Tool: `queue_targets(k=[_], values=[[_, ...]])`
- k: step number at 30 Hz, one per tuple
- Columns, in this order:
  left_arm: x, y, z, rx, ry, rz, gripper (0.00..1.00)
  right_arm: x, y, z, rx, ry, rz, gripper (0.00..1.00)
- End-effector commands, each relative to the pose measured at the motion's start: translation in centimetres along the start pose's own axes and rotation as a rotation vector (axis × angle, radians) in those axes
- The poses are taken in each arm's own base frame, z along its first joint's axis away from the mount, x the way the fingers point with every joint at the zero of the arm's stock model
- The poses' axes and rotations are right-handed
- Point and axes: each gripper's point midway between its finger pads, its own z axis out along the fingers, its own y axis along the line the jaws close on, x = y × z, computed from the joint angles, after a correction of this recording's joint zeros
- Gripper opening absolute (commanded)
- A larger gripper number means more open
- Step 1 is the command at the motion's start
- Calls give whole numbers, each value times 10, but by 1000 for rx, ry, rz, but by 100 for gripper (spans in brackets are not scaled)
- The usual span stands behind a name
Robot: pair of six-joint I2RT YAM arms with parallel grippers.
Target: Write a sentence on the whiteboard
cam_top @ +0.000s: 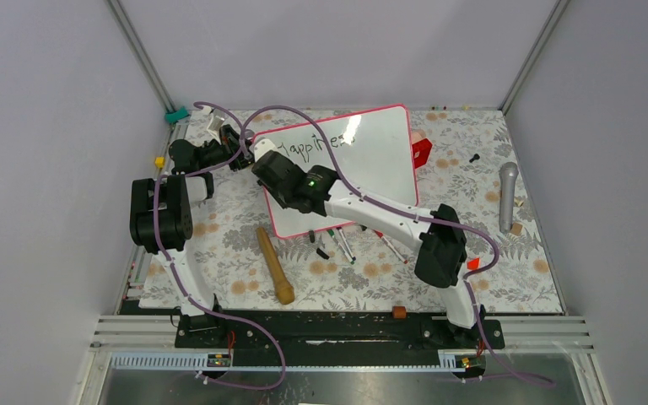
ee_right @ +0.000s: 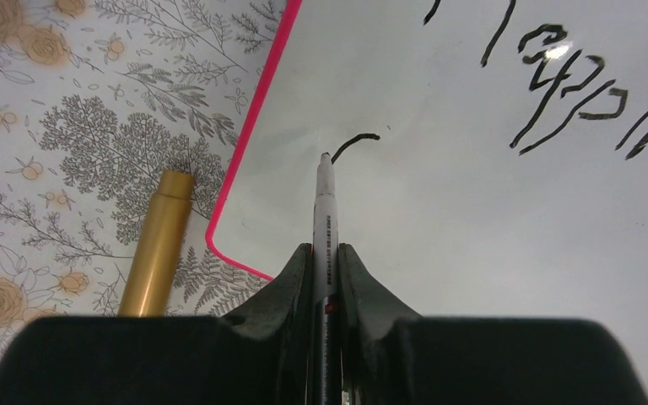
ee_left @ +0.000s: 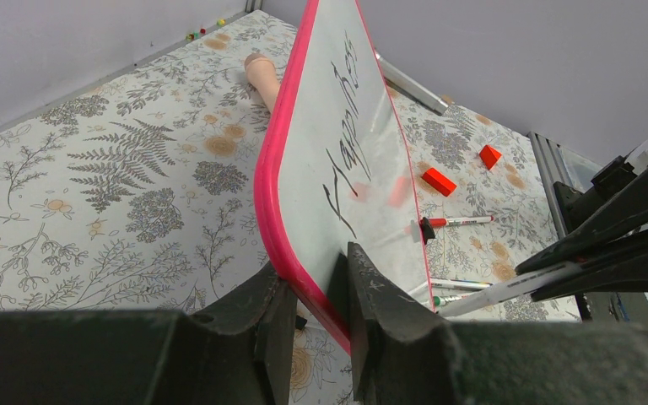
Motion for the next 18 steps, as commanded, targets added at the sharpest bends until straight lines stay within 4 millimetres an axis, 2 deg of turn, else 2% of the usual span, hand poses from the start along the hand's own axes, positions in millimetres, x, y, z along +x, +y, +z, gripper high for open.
queue_targets(k=[1,18], values=[[39,-30,-6,224,163,206,0,-23,-8,-10,11,-50,10,0],[39,-30,-6,226,164,205,0,-16,-3,5,18,-9,-20,0]])
